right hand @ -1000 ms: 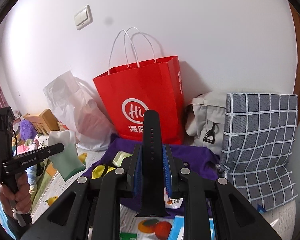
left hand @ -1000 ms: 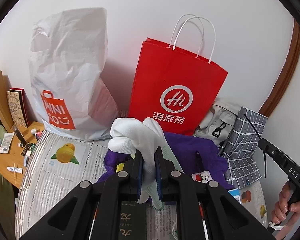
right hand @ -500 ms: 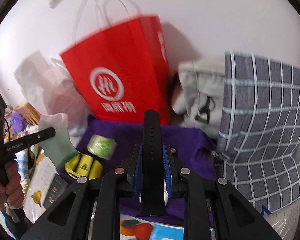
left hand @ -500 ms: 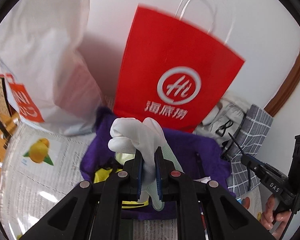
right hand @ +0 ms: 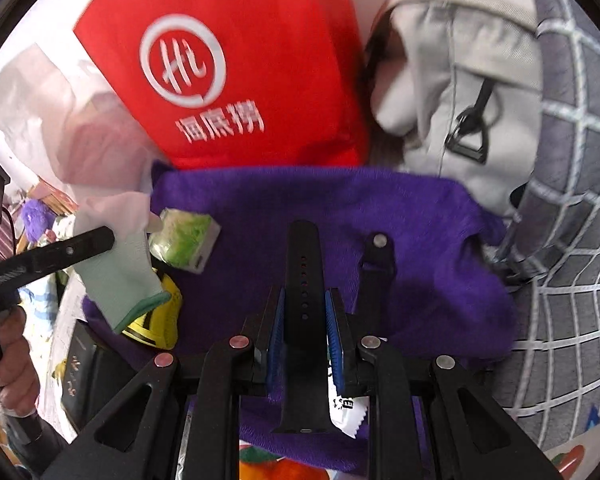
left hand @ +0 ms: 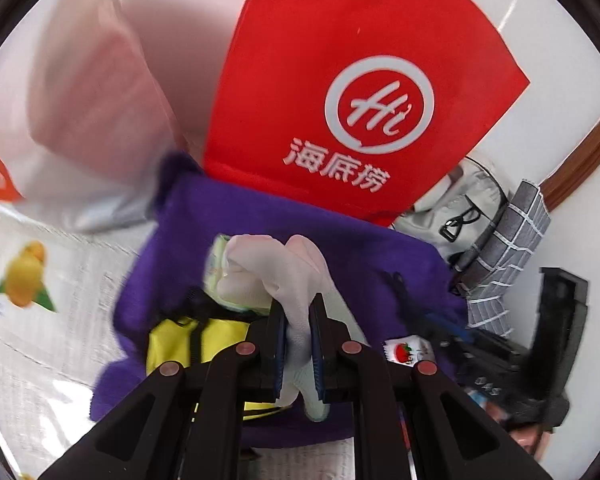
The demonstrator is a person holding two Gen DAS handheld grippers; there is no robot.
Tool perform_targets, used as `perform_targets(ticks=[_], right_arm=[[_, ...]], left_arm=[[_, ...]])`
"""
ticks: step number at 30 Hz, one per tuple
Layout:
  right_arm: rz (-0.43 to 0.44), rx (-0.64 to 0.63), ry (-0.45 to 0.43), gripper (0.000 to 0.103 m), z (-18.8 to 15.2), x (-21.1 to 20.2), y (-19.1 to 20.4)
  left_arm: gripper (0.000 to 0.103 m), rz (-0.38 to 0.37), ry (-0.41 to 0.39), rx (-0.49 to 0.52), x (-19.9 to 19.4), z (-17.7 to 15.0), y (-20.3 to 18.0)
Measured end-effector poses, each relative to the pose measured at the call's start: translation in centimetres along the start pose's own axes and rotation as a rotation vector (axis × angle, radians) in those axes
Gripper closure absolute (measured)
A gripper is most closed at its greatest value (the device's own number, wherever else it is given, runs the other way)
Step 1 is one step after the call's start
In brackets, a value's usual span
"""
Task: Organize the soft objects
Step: 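Lower the gloves and strap onto the towel and open both grippers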
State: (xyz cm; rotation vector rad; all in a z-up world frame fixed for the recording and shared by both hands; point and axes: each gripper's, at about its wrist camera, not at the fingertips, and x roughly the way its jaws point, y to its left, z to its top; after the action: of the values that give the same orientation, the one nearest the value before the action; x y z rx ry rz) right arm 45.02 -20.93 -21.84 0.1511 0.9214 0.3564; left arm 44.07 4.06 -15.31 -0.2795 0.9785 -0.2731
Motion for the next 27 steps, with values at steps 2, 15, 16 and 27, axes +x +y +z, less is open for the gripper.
perform_targets(ticks=[2,15,16,27], right_arm=[[0.008,0.009,0.010,0.082,-0.1,0.5,-0.1],[-0.015,0.010,0.026,0.069,0.1,1.4,0.4],[-0.013,0.010,0.016,0.062,0.1,1.1,0.4],[-0.015,0.005,-0.086,0.039,-1.6,-5.3,2.2]], left_arm=[[0.092,0.013,0.011,0.008,0.6,-0.2,-0.2],[0.092,0.001,0.052,0.018,3.0,-0.6,-1.1],[0.092,0.000,0.053,0.017,3.2,-0.6,-1.2],[0.039,0.125,-0.004,0.042,1.2,0.0,-1.8]])
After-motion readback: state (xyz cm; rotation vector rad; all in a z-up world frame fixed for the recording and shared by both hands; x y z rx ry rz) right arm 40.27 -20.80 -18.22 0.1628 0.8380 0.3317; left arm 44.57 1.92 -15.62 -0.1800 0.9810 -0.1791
